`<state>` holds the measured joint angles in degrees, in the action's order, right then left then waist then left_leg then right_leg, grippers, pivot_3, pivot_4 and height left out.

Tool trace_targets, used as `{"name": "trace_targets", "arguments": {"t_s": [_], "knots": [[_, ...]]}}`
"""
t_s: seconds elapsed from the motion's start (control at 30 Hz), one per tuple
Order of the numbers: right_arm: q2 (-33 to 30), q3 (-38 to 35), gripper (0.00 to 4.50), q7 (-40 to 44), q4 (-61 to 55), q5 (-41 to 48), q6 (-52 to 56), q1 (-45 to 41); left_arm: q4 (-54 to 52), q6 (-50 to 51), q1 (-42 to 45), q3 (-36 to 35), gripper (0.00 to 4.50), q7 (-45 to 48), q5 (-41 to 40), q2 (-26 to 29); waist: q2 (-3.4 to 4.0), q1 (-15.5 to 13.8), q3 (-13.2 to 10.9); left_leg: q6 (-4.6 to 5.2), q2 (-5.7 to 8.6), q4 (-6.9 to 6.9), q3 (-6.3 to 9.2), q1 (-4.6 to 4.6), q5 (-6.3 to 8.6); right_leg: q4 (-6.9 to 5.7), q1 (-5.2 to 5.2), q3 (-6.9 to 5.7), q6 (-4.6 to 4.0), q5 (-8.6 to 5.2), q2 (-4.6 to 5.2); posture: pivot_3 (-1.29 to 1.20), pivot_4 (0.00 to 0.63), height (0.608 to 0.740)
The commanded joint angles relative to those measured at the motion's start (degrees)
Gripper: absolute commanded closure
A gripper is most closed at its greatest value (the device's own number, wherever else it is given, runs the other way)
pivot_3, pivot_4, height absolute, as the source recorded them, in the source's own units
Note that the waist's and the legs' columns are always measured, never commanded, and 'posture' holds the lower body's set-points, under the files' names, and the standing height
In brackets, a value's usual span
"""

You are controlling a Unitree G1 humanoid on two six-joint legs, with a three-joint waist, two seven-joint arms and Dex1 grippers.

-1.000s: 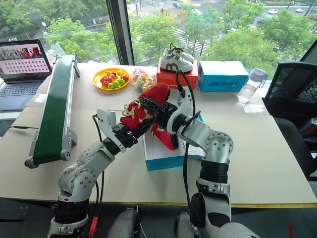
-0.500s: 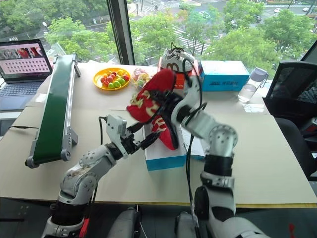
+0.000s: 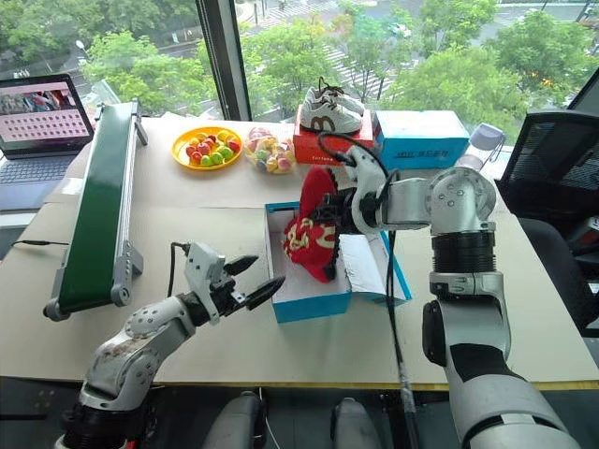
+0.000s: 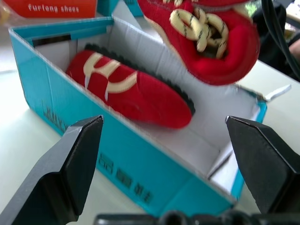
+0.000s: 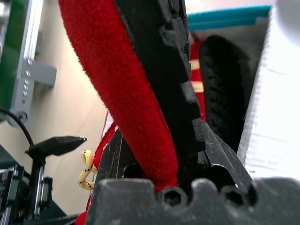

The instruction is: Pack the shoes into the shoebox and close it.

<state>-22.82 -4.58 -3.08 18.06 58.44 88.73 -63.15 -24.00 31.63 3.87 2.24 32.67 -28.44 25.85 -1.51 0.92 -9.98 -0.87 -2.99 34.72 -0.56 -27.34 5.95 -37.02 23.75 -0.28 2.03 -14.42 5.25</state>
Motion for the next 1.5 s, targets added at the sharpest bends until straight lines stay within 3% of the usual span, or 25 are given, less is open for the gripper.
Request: {"name": "trace_targets", "arguments": {"t_s": [0.03, 0.33, 0.63, 0.83, 1.07, 1.3, 1.37, 1.5], "knots": [[0.54, 1.89, 3.26, 4.82, -1.9, -2.79, 2.41, -2.23, -5.55, -0.99, -4.1, -5.99, 0.03, 5.88, -2.73, 6.21, 0.0, -0.01, 0.0, 0.0, 0.0, -0.01, -0.01, 0.0, 0.0, 0.0, 0.02, 0.0, 0.0, 0.0, 0.0, 0.0, 0.15, 0.736], [0.19, 15.18, 3.26, 16.81, -4.45, -10.68, 0.74, -1.21, -8.98, 0.71, -9.4, -11.28, 0.03, 12.55, -5.21, 16.47, 0.03, -0.08, -0.02, -0.02, -0.05, -0.1, -0.31, -0.06, 0.01, 0.0, 0.34, 0.26, -0.04, -0.03, 0.02, 0.0, 0.15, 0.736], [1.63, 26.54, 3.26, 29.59, 4.98, -23.37, -10.42, -2.54, -10.37, 2.42, -7.27, -10.36, 0.03, 12.43, -6.11, 17.22, 0.02, -0.09, -0.01, -0.02, -0.08, -0.12, -0.43, -0.05, 0.01, -0.02, 0.4, 0.34, -0.03, -0.02, -0.01, 0.0, 0.15, 0.736], [7.91, 31.79, 3.26, 35.26, 13.37, -31.22, -17.07, -3.28, -11.07, 3.35, -6.1, -9.62, 0.03, 12.34, -6.16, 17.5, 0.01, 0.25, 0.0, -0.02, -0.11, -0.11, -0.5, 0.0, 0.01, -0.09, 0.43, 0.43, -0.02, -0.01, -0.08, 0.0, 0.15, 0.736], [13.38, 30.58, 3.26, 38.53, 24.56, -38.74, -23.39, -4.63, -11.54, 4.21, -5.3, -9.69, 0.03, 12.2, -6.09, 17.81, -0.33, 1.17, 0.29, -0.21, -0.29, -0.09, -0.67, 0.39, 0.12, -0.08, 0.3, 0.47, -0.03, 0.03, -0.14, 0.0, 0.15, 0.736], [15.79, 19.04, 1.05, 36.5, 26.83, -38.65, -22.78, -10.88, -11.48, 4.44, -5.13, -9.63, 0.0, 12.23, -5.86, 17.89, -0.31, 1.52, 0.28, -0.51, -0.88, -0.08, -0.98, 0.48, 0.29, -0.1, 0.41, 0.81, -0.69, 0.27, -0.7, 0.0, 0.15, 0.736], [14.96, 14.37, 0.41, 36.0, 23.02, -36.62, -19.48, -13.77, -11.43, 4.52, -5.06, -9.4, 0.0, 12.31, -5.75, 17.9, -0.24, 1.46, 0.22, -0.49, -0.98, -0.06, -0.98, 0.42, 0.28, -0.1, 0.5, 0.86, -0.4, 0.52, -0.84, 0.0, 0.15, 0.736], [11.53, 8.67, 0.41, 35.14, 13.57, -34.34, -12.4, -14.78, -11.18, 4.67, -4.72, -9.25, 0.0, 12.73, -5.86, 18.13, -0.18, 1.11, 0.18, -0.16, -0.99, -0.03, -0.98, 0.07, 0.06, -0.07, 0.75, 0.88, -0.36, 0.51, -0.85, 0.0, 0.15, 0.736]]}}
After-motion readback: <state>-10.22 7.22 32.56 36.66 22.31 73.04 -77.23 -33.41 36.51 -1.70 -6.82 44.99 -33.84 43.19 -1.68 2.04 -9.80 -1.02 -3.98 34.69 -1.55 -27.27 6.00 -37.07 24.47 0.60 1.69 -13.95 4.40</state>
